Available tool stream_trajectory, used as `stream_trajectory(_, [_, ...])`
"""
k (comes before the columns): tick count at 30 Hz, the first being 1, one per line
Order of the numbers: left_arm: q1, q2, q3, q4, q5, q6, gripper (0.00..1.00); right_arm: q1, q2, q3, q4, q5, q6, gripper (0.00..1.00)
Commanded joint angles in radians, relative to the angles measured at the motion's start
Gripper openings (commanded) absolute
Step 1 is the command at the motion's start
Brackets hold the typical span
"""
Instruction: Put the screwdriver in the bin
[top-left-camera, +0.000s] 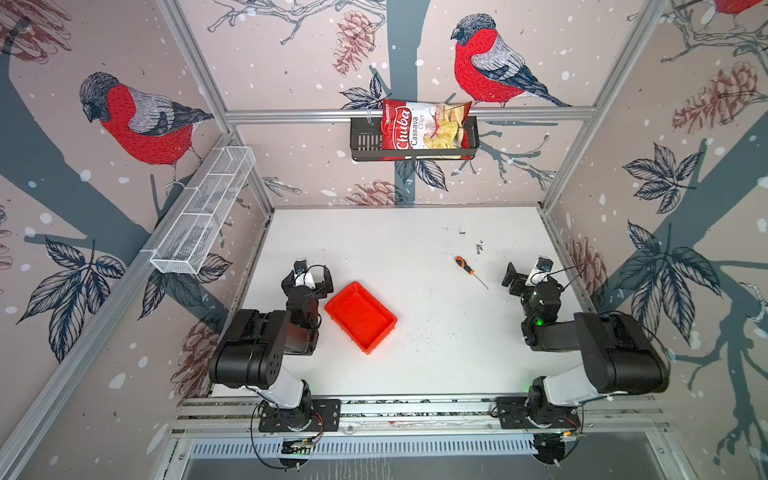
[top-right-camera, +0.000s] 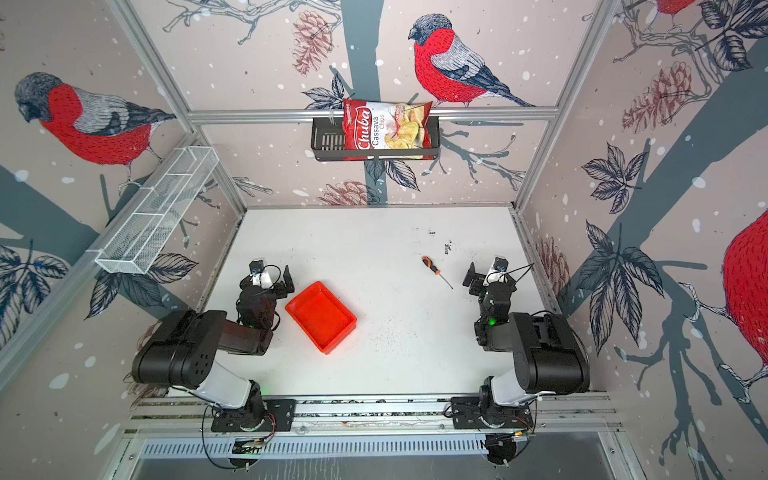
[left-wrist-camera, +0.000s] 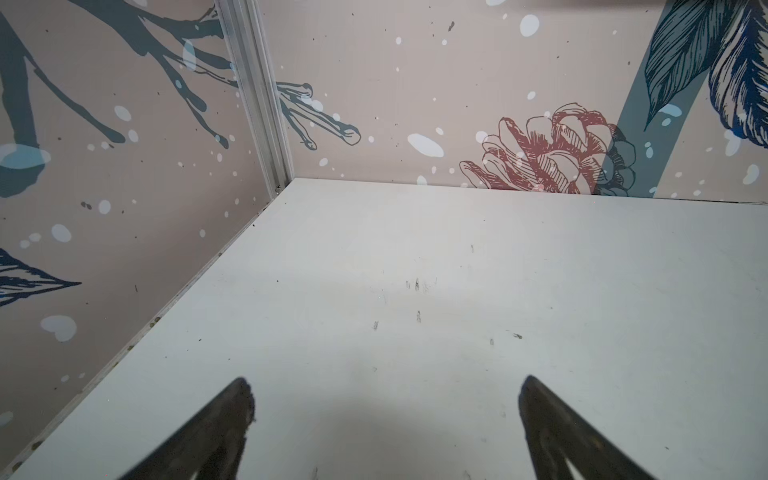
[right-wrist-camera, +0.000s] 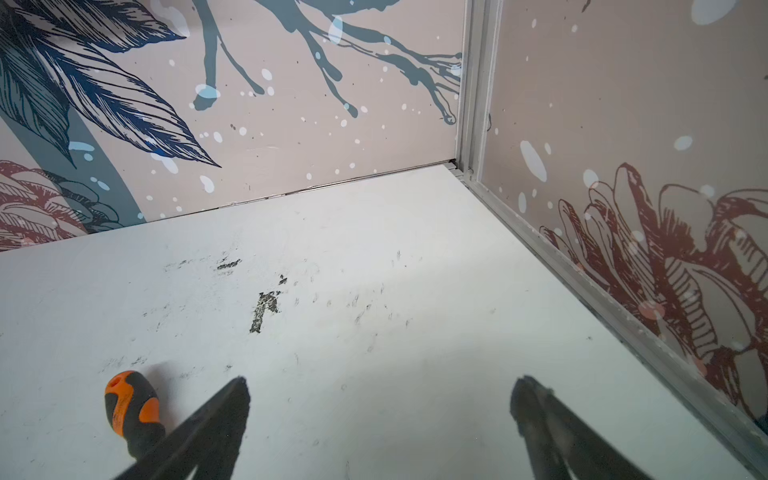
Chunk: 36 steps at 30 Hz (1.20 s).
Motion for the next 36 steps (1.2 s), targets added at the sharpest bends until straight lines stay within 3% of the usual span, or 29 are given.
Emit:
stream_trajectory(1, [0.000, -0.002, 0.001, 0.047, -0.005, 0.018, 0.99, 0.002, 0.000, 0.005, 0.021, -0.001, -0.002, 1.00])
stream_trajectory(29, [0.000, -0.003, -0.001, 0.050, -0.005, 0.020, 0.99, 0.001, -0.003, 0.002, 0.023, -0.006, -0.001, 1.00])
stream_trajectory(36, [-0.045, -0.111, 0.006, -0.044, -0.034, 0.069, 0.98, -0.001, -0.062, -0.003, -0.016, -0.044, -0.018, 1.00])
